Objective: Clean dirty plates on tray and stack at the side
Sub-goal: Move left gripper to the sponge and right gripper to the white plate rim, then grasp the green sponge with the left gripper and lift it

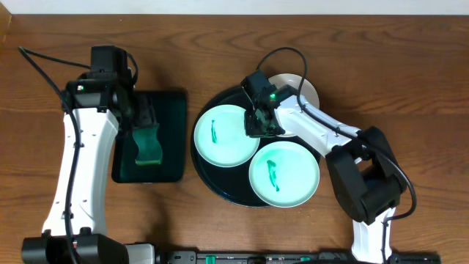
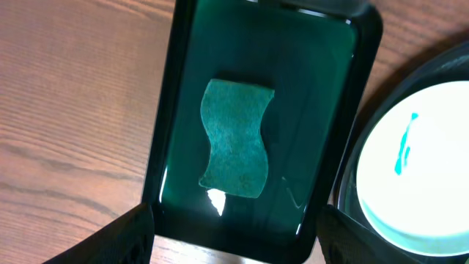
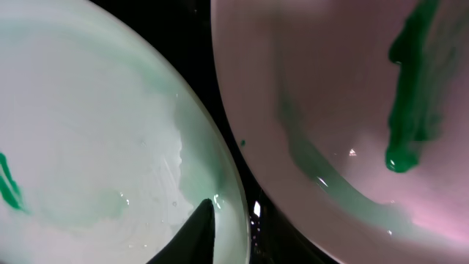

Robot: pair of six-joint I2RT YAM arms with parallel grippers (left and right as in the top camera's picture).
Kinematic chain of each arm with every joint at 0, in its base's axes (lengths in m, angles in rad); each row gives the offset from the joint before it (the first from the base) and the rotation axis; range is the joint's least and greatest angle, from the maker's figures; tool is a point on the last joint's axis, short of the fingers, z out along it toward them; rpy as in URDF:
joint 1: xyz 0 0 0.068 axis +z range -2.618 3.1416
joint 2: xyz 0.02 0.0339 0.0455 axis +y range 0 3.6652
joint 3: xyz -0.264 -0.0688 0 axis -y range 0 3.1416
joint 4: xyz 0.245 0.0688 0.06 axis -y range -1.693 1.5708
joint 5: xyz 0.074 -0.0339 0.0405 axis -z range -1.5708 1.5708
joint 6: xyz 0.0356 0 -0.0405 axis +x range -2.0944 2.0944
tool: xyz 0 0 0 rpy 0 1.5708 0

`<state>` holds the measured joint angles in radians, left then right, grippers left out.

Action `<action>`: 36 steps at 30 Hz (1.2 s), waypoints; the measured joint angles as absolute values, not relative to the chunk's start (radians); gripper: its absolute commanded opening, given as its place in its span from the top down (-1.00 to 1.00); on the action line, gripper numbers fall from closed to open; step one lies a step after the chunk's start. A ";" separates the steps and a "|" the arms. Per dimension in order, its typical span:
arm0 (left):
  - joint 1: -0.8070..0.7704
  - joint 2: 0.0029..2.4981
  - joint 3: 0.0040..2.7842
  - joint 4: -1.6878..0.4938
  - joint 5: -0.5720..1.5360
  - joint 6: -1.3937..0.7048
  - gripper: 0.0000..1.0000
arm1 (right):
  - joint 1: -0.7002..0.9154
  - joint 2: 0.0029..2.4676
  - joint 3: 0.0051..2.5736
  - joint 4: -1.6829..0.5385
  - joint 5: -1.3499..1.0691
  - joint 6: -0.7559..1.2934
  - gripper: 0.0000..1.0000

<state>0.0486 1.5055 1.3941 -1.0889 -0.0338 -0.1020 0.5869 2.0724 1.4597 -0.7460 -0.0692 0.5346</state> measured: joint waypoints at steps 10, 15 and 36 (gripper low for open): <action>0.049 1.526 1.364 -1.066 -0.033 -0.104 -0.46 | 0.592 2.098 1.468 -0.740 -0.064 0.553 0.97; 0.049 1.584 1.364 -1.066 -0.034 -0.105 -0.47 | 0.592 2.098 1.469 -0.741 -0.064 0.553 0.98; 0.138 1.901 1.353 -0.982 0.036 -0.028 -0.24 | 0.592 2.098 1.469 -0.740 -0.064 0.553 0.97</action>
<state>0.1383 1.9011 1.3525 -0.9821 0.0364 -0.0277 0.5922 2.0983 1.4689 -0.7403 -0.0635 0.5526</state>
